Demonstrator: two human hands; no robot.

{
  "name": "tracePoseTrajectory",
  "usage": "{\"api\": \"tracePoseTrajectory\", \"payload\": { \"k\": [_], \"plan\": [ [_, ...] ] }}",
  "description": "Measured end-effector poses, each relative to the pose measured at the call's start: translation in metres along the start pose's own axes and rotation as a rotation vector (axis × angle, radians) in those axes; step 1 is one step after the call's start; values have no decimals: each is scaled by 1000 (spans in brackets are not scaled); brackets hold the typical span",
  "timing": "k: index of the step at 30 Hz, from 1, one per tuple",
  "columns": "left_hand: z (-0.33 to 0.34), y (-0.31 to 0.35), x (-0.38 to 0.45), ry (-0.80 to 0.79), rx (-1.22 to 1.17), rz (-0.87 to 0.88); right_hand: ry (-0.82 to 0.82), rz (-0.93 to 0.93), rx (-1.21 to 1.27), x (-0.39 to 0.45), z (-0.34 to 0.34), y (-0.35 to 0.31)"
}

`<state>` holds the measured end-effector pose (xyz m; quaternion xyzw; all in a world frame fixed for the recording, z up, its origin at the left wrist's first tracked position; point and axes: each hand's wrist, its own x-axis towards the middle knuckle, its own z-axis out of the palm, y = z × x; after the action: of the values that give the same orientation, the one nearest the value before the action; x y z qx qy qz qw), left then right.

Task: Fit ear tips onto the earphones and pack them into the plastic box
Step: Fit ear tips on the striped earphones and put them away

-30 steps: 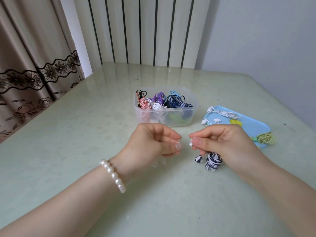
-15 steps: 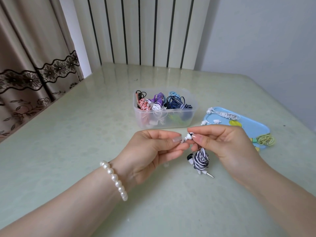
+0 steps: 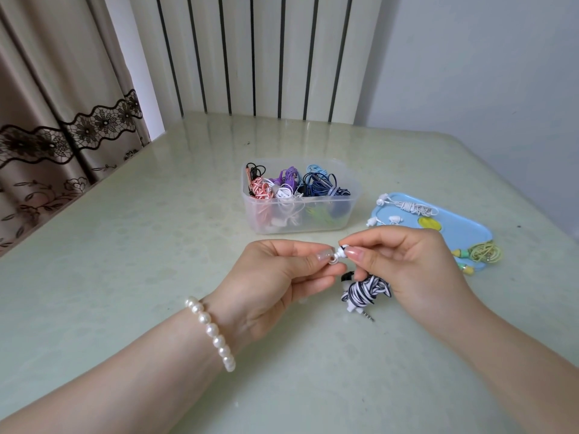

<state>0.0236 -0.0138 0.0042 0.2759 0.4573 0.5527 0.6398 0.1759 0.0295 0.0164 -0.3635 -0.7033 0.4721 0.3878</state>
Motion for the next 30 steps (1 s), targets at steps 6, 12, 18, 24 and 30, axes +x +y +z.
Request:
{"api": "tracePoseTrajectory", "payload": {
  "k": [6,12,18,24,30],
  "plan": [
    [1,1,0,1,-34,-9,-2,2,-29,0,0,0],
    [1,2,-2,16,-57,-48,18,8,-40,1,0,2],
    [3,0,-2,41,-23,-67,4,16,-53,1,1,0],
    [4,0,-2,65,-24,-48,32,-17,-89,-2,4,0],
    [6,-1,-3,91,-92,-97,142,-235,-309,-6,13,6]
  ]
}}
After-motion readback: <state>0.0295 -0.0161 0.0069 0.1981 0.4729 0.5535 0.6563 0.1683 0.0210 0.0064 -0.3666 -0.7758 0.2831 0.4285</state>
